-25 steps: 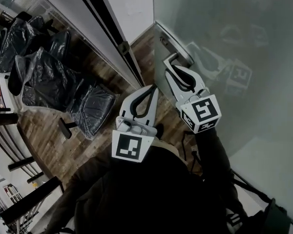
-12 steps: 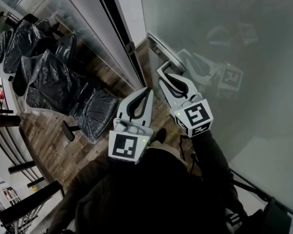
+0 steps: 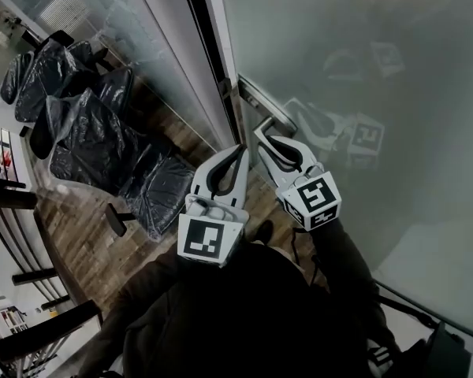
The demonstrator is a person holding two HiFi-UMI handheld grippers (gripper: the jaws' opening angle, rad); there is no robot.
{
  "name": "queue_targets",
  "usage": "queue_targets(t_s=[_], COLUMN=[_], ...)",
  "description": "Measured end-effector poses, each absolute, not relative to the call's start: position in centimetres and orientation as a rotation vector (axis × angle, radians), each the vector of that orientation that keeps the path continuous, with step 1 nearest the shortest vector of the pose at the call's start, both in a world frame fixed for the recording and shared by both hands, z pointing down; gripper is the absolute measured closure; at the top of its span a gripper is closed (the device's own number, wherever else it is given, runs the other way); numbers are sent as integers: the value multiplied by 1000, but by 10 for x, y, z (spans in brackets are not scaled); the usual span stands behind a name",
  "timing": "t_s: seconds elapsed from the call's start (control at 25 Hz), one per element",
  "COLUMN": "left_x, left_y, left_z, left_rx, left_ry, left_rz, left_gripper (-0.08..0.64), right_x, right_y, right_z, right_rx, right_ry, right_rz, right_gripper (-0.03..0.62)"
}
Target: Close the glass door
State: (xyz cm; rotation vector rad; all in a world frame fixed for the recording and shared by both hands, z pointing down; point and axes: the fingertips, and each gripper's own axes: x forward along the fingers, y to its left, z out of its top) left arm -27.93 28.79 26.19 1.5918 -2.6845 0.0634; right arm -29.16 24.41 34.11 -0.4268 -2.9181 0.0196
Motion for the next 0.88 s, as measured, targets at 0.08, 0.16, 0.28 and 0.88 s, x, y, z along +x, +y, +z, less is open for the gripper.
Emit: queue_targets(t_s=[0.08,0.16,0.28,0.88], left_x=[-279,-278,-277,-273], left_y=[288,288,293,317], left_z=[255,251,249,248], left_rx=[1596,1595,1590,1581], left_ry=[-2691,-2694,-2703,-2706], left_rz=[63,64,67,62], left_gripper=[563,563,563,563], right_x=[-290,-288,-286,-281], right_y=[247,248,253,269], right_z=[337,334,334,331], right_rx=[-435,-442,-452,-463], right_ry=[-2910,-2905,-2902,-2896], right_rz=[15,11,6,15], right_gripper=[526,526,526,528])
